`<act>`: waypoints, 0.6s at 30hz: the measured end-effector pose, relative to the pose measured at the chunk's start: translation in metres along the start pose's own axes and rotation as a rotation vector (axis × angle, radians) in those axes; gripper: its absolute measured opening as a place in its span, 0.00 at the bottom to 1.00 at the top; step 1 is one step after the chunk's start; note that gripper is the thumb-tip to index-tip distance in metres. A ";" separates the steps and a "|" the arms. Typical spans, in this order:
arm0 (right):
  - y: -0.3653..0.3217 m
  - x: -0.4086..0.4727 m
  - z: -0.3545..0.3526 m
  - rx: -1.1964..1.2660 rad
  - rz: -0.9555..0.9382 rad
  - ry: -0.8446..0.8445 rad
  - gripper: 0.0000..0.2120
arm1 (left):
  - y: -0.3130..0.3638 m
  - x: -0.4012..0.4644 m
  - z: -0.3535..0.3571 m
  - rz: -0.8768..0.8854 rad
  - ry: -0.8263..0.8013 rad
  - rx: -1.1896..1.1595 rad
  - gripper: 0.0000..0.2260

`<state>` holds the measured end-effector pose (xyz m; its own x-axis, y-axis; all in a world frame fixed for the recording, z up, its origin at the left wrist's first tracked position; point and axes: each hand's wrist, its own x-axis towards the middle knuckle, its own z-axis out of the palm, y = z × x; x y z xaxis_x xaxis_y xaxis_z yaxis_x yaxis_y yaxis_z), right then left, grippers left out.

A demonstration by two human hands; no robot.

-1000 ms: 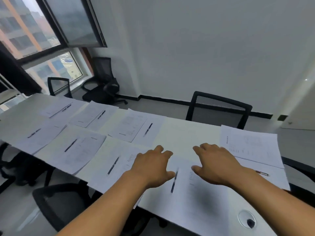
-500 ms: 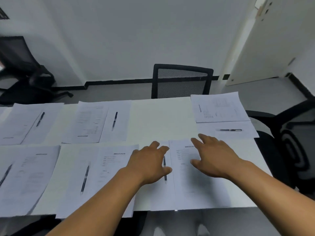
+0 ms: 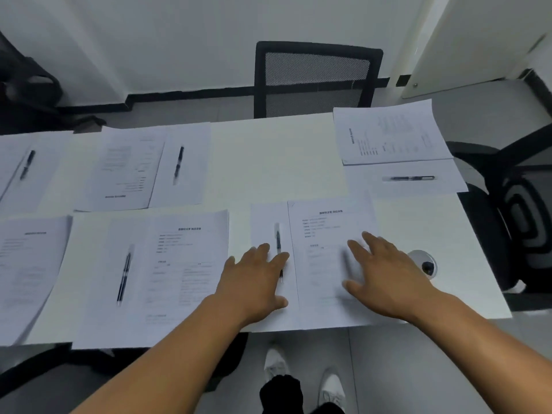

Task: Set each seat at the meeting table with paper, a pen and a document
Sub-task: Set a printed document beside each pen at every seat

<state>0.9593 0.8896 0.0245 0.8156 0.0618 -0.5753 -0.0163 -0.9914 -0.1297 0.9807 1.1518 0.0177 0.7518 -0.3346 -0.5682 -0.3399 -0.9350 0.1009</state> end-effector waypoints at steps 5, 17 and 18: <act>0.019 0.011 0.036 -0.023 -0.043 0.002 0.41 | 0.002 0.023 0.038 -0.008 0.015 0.021 0.47; 0.021 0.033 0.083 -0.003 -0.115 0.039 0.46 | 0.009 0.038 0.063 -0.077 -0.003 0.014 0.54; 0.020 0.033 0.084 -0.006 -0.113 0.043 0.46 | 0.008 0.038 0.063 -0.078 0.000 0.014 0.54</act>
<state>0.9374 0.8812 -0.0655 0.8361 0.1681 -0.5222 0.0803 -0.9791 -0.1867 0.9707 1.1387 -0.0546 0.7765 -0.2606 -0.5738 -0.2879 -0.9566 0.0448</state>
